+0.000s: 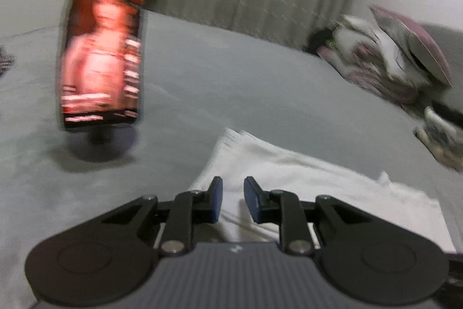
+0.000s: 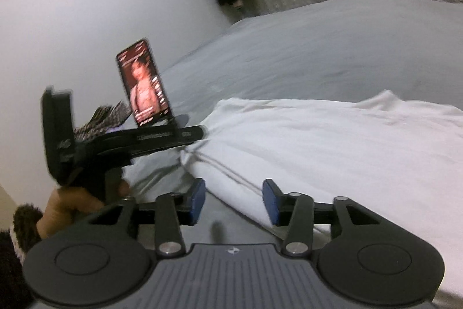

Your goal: Fold clothes

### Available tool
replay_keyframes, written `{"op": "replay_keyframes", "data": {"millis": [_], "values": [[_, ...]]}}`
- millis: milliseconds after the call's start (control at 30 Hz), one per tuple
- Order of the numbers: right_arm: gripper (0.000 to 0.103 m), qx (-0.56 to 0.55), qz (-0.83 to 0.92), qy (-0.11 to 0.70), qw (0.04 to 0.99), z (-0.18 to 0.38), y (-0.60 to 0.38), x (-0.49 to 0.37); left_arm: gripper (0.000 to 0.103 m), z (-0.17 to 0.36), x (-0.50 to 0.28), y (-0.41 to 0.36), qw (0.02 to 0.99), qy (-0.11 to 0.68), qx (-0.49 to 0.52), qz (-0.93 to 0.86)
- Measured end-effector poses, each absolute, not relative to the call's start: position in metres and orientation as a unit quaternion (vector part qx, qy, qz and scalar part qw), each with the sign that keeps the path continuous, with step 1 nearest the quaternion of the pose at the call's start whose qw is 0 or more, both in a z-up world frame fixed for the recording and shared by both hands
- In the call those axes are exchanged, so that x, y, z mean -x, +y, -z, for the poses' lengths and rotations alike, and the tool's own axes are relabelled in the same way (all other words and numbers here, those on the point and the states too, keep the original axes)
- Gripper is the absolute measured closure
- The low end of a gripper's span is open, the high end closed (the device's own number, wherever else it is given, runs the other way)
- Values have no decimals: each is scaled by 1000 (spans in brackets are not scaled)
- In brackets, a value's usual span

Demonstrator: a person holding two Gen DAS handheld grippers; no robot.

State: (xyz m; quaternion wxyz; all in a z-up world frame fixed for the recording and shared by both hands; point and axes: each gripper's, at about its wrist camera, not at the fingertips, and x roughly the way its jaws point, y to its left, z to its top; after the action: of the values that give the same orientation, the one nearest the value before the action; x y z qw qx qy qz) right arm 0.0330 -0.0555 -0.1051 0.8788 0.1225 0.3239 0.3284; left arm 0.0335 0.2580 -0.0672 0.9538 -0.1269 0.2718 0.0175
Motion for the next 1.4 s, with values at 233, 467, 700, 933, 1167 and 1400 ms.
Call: {"op": "replay_keyframes", "data": {"millis": [233,467,700,933,1167,1400], "values": [[48,-133,-275,329,894,102,-101,-24,35,52,-7,253,958,239,155,-24],[32,-159,-221,335,902,93,-153,-16,0,48,7,194,964,243,98,50],[29,-212,-178,344,897,94,-202,-8,0,58,21,114,959,256,-5,121],[29,-304,-157,363,867,110,-252,2,0,65,43,60,948,255,-72,176],[52,-369,-193,385,824,124,-267,-2,0,73,49,18,929,240,-122,252],[93,-376,-216,421,797,136,-250,-14,3,85,54,-20,912,223,-194,286]]}}
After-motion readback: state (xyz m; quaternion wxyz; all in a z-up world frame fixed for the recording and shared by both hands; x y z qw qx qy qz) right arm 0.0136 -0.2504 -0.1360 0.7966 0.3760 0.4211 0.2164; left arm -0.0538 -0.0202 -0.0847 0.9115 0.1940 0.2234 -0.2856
